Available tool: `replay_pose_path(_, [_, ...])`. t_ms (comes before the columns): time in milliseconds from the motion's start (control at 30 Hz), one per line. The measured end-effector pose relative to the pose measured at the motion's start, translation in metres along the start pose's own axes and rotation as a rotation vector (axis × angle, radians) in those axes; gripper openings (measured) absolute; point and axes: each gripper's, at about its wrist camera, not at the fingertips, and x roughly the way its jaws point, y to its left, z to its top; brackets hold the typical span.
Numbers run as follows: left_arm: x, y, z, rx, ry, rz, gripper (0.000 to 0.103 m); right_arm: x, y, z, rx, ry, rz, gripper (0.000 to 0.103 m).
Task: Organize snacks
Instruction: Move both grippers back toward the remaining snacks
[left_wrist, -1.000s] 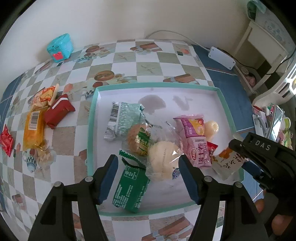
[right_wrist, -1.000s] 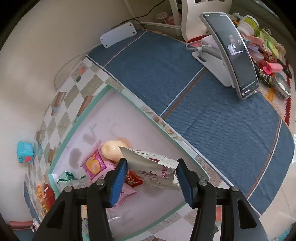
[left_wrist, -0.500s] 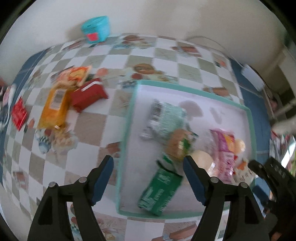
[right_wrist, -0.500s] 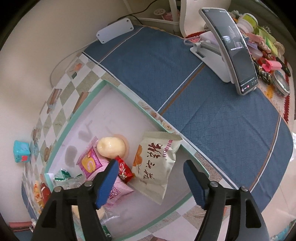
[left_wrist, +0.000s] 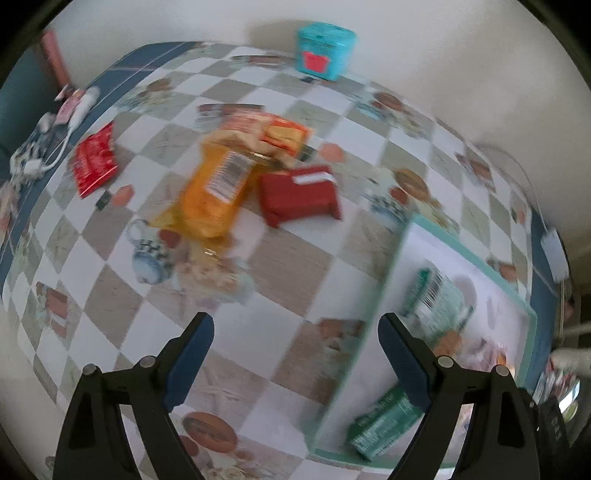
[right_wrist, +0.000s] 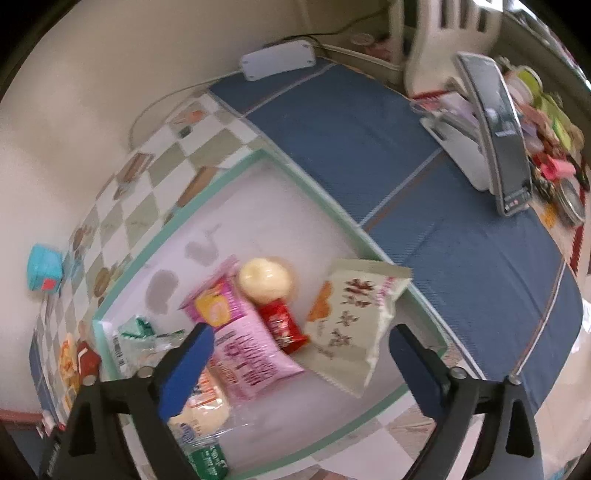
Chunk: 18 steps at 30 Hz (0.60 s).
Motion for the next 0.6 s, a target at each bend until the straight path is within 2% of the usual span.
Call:
replay_pose_path(167, [0.0, 0.032, 0.015, -0.087, -0.013, 0.021, 0.091, -0.005, 0.023, -0.009, -0.063, -0.01, 0.024, 0.103])
replay_pose_path(600, [-0.005, 0.106, 0.039, -0.268, -0.039, 0.062, 0.091, -0.023, 0.089, -0.044, -0.265, -0.039, 0.087, 0.103])
